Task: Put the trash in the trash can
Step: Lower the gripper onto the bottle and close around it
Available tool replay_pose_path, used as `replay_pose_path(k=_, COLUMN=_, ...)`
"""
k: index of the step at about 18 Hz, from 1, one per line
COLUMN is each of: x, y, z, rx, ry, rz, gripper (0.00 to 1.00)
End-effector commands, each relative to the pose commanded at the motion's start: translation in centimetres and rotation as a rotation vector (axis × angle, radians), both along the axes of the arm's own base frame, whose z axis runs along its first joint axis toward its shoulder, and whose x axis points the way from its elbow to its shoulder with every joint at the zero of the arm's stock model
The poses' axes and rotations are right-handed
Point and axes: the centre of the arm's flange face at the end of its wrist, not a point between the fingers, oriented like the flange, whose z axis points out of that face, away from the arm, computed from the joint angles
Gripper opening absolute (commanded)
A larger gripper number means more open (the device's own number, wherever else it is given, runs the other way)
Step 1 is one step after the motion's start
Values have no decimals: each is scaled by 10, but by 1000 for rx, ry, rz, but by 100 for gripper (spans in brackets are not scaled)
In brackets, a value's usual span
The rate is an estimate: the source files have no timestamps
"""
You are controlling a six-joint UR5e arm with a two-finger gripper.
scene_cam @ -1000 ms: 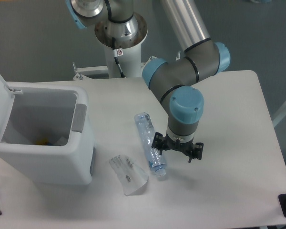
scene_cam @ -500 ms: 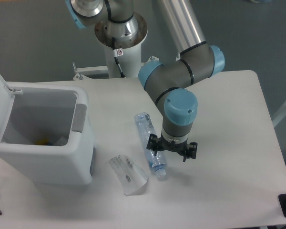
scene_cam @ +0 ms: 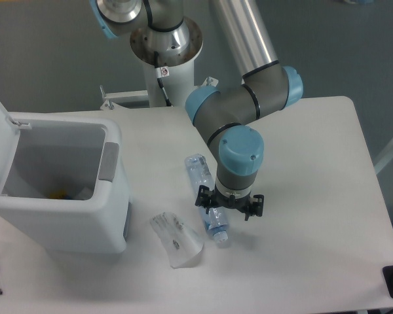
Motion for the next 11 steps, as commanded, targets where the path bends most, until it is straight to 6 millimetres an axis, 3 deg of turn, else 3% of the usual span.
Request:
replay_pose_path(k=5, x=8, y=13, z=-12, rx=-5, ry=0, rz=63, gripper=100)
replay_pose_path(k=8, x=6, y=21, z=-30, rx=-52, ry=53, rz=87, gripper=100)
replay_pose_path(k=11, x=17, y=33, z=-34, rx=-78, ry=85, rz=100, gripper=100)
